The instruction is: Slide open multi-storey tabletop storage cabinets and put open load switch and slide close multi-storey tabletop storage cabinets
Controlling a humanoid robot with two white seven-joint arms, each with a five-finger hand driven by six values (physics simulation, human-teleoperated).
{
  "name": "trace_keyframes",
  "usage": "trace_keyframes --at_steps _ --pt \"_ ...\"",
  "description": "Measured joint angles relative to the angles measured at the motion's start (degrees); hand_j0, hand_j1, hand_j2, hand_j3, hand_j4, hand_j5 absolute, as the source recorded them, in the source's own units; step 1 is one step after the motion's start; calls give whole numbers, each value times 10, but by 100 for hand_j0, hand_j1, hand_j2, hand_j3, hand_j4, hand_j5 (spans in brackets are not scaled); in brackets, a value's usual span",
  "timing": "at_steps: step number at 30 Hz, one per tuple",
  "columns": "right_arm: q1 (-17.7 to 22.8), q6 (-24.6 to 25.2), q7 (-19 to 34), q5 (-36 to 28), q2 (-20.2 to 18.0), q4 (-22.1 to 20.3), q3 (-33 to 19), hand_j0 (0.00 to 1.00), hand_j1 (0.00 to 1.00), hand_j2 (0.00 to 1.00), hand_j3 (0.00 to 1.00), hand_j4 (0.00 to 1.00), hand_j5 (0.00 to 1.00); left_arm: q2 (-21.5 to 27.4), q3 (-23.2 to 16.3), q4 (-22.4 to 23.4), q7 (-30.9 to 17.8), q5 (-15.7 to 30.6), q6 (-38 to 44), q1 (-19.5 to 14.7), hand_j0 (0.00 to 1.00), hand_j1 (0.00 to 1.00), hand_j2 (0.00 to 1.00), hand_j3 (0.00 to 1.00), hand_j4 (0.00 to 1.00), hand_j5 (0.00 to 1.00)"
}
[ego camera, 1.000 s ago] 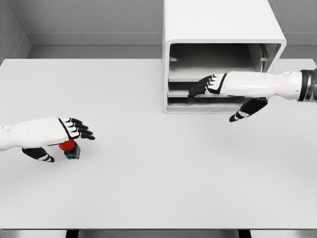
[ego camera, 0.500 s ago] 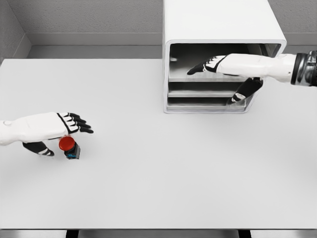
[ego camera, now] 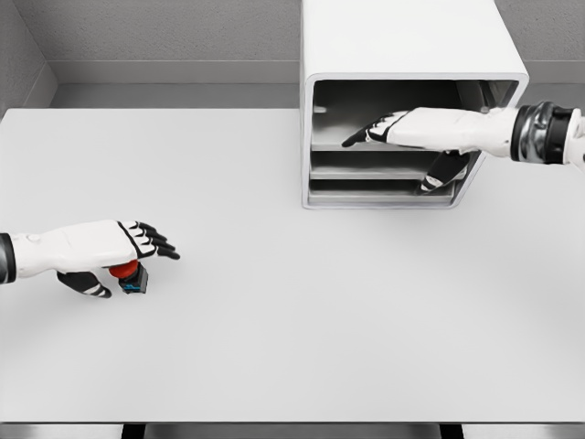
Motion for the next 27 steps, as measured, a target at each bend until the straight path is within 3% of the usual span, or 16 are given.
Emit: trace_keyframes --at_steps 7,11,15,21,27 --pt "0 -18 0 18 0 -1 7 100 100 100 100 100 100 3 -3 0 2 0 0 3 66 66 66 66 66 66" --pt "-1 -48 0 20 0 -1 8 100 100 100 100 100 100 5 -10 6 7 3 1 3 49 49 49 49 49 49" --pt "-3 -57 0 19 -1 -10 8 100 100 100 100 100 100 6 -13 6 10 16 5 2 39 39 39 39 39 39" --pt "-6 3 0 11 0 -3 7 100 100 100 100 100 100 9 -13 -14 9 17 1 0 38 38 38 38 38 38" --pt "-6 52 0 9 5 10 8 100 100 100 100 100 100 23 -9 -43 9 43 0 -27 38 38 38 38 38 38"
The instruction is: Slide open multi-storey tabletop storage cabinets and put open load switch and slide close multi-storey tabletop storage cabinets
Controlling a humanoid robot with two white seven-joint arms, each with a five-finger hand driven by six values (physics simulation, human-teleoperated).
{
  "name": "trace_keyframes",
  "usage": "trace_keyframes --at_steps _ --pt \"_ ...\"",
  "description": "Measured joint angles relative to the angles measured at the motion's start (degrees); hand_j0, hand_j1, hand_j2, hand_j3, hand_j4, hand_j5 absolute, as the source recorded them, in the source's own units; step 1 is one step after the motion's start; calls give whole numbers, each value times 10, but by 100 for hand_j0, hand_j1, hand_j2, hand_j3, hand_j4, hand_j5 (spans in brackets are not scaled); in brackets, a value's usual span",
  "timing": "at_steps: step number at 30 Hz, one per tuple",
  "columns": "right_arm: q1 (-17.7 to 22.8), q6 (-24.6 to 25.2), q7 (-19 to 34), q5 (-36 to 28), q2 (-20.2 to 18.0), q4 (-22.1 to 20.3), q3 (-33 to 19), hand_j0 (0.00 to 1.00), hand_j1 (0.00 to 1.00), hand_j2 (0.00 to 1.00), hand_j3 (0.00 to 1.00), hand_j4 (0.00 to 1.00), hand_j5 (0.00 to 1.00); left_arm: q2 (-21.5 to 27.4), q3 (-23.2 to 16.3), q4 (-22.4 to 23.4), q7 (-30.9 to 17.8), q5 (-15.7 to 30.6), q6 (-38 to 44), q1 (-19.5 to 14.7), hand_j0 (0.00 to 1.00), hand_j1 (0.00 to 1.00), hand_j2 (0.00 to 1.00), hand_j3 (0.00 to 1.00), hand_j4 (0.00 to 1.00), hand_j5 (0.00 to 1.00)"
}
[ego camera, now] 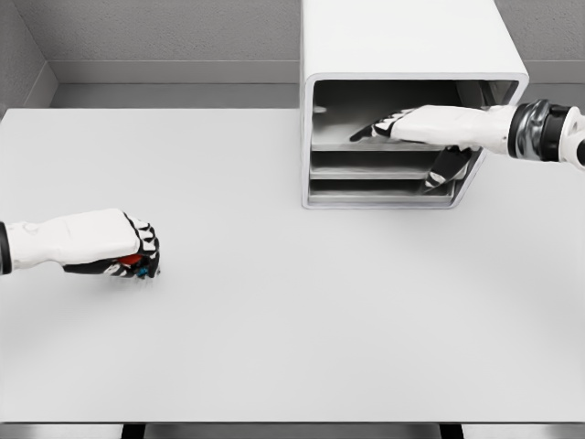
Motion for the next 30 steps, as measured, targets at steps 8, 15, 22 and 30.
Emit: trace_keyframes --at_steps 8,15,22,30 --pt "1 -5 0 7 0 -3 6 100 100 100 100 100 100 19 2 -24 0 50 -1 -76 38 38 38 38 38 38" --pt "2 -24 -3 25 -3 -6 6 100 100 100 100 100 100 18 3 -26 0 65 0 -99 38 38 38 38 38 38" --pt "7 -61 -4 15 -8 -28 2 100 100 100 100 100 100 -9 0 -26 0 74 0 -120 38 38 38 38 38 38" --pt "28 -156 0 5 -34 -38 7 100 100 100 100 100 100 -54 -5 -26 -2 75 0 -142 38 38 38 38 38 38"
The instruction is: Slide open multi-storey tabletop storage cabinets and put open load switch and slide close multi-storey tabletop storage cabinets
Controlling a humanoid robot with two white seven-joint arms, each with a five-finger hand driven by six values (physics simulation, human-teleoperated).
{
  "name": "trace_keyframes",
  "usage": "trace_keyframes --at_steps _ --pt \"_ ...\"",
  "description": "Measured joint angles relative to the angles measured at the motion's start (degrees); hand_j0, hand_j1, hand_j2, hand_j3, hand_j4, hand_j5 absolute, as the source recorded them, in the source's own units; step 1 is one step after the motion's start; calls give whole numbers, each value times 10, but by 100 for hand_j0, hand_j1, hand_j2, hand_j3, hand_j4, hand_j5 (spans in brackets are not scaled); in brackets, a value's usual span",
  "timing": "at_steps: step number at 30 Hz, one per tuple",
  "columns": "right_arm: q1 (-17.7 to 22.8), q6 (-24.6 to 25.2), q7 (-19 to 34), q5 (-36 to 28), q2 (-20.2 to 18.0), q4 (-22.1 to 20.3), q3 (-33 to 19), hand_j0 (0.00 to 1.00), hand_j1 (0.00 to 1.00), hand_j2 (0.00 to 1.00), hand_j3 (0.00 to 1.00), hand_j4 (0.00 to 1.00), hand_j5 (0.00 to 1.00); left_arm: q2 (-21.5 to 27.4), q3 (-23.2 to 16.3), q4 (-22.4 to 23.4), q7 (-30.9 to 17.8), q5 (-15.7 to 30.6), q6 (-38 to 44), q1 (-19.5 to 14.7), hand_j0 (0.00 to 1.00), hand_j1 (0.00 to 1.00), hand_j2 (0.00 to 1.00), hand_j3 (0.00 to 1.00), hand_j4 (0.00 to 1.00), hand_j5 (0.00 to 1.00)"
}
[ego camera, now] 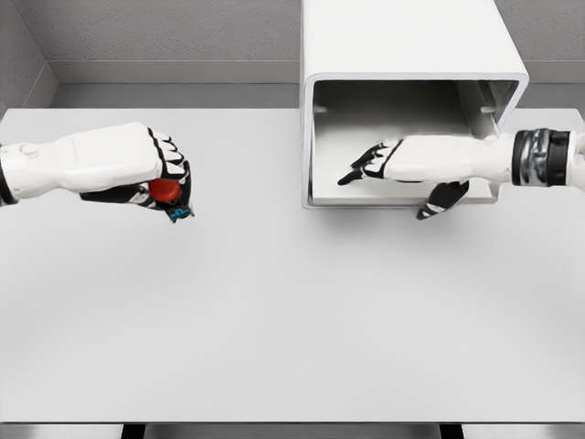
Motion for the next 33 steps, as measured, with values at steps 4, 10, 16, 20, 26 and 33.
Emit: trace_keyframes --at_steps 4,10,16,20,26,33 --pt "7 -55 0 -48 -43 -16 0 100 100 100 100 100 100 -16 -16 0 -1 -1 0 -28 38 38 38 38 38 38" --pt "11 -72 0 -87 -77 -32 0 100 100 100 100 100 100 -53 -37 0 -4 -5 0 -56 38 38 38 38 38 38" --pt "37 -74 0 -104 -93 -38 2 100 100 100 100 100 100 -86 -61 1 -6 -15 -1 -92 38 38 38 38 38 38" --pt "38 -75 0 -114 -100 -39 2 100 100 100 100 100 100 -111 -67 1 -6 -19 -1 -111 38 38 38 38 38 38" --pt "46 -75 0 -151 -123 -40 2 100 100 100 100 100 100 -156 -81 5 -6 -38 0 -128 39 39 39 39 39 39" --pt "45 -75 0 -167 -152 -44 1 100 100 100 100 100 100 -199 -94 16 -7 -63 0 -151 38 38 38 38 38 38"
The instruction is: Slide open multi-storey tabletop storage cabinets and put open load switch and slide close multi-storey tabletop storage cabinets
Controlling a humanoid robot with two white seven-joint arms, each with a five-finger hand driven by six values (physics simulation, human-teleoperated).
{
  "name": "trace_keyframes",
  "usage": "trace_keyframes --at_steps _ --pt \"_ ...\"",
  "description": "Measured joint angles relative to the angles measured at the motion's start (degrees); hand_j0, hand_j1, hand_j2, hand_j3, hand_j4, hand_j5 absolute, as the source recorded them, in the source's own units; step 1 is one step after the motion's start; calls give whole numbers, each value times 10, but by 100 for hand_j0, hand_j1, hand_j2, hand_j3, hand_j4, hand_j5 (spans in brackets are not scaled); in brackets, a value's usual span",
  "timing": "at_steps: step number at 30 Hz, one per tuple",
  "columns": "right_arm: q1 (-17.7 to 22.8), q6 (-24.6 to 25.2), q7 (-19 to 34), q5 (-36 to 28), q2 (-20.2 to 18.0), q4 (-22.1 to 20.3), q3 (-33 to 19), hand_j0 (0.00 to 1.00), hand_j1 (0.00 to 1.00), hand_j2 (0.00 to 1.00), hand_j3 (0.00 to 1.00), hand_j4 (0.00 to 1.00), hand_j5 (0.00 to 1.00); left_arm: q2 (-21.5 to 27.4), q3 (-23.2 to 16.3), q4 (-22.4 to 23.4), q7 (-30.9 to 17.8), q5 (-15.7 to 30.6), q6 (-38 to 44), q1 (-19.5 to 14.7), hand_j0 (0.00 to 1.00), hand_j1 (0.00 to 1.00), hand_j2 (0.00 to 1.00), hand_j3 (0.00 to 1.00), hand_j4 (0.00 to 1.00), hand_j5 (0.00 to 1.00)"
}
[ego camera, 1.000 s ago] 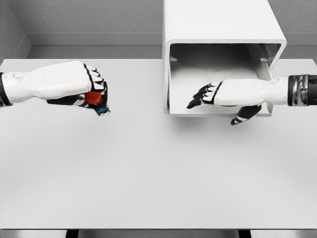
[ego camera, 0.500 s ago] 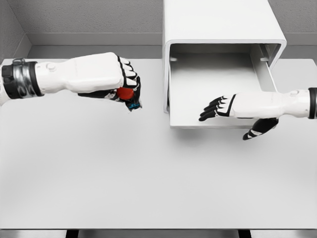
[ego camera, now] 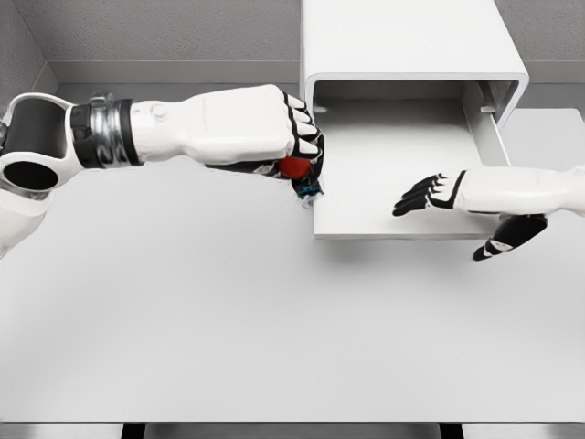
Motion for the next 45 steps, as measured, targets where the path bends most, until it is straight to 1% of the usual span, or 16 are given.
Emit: trace_keyframes --at_steps 3,7,14,18,20,21,23,24,26,33,34,35,36,38,42,45 --pt "-1 0 0 -1 -6 -2 0 100 100 100 100 100 100 -26 -8 15 0 -9 0 -16 39 39 39 39 39 39" --pt "-1 0 0 -1 -13 -3 -1 100 100 100 100 100 100 -66 -21 46 0 -25 0 -28 39 39 39 39 39 39" --pt "-1 0 0 -1 -23 -4 -1 100 100 100 100 100 100 -127 -40 119 0 -73 0 -33 39 39 39 39 39 39" --pt "-2 0 0 -1 -30 -4 -2 100 100 100 100 100 100 -146 -43 156 0 -92 0 -42 39 39 39 39 39 39" --pt "-2 0 0 -1 -35 -4 -3 100 100 100 100 100 100 -153 -45 167 0 -97 0 -43 41 41 41 41 41 41" --pt "-2 0 0 -1 -36 -4 -3 100 100 100 100 100 100 -156 -46 171 0 -99 0 -42 46 46 46 46 46 46" --pt "-3 0 0 -1 -38 -4 -3 100 100 100 100 100 100 -160 -47 174 0 -101 0 -41 65 65 65 65 65 65" --pt "-3 0 0 -1 -39 -4 -3 100 100 100 100 100 100 -161 -48 175 0 -101 0 -41 72 72 72 72 72 72" --pt "-4 0 0 -1 -39 -4 -4 100 100 100 100 100 100 -163 -50 175 0 -100 0 -40 81 81 81 81 81 81" --pt "-4 0 0 -1 -39 -4 -4 100 100 100 100 100 100 -164 -52 175 0 -99 0 -38 83 83 83 83 83 83" --pt "-4 0 0 -1 -39 -5 -4 100 100 100 100 100 100 -165 -52 175 0 -99 0 -38 87 87 87 87 87 87" --pt "-4 0 0 -1 -39 -5 -4 100 100 100 100 100 100 -165 -52 175 0 -99 0 -38 96 96 96 96 96 96" --pt "-3 0 0 -1 -39 -5 -4 100 100 100 100 100 100 -164 -53 175 0 -99 0 -37 100 100 100 100 100 100" --pt "-4 0 0 -1 -39 -5 -4 100 100 100 100 100 100 -162 -52 171 1 -93 1 -38 100 100 100 100 100 100" --pt "-4 0 0 -1 -39 -5 -4 100 100 100 100 100 100 -142 -52 146 0 -59 0 -43 100 100 100 100 100 100" --pt "-4 0 0 -1 -40 -5 -4 100 100 100 100 100 100 -105 -53 110 0 -14 0 -49 100 100 100 100 100 100"
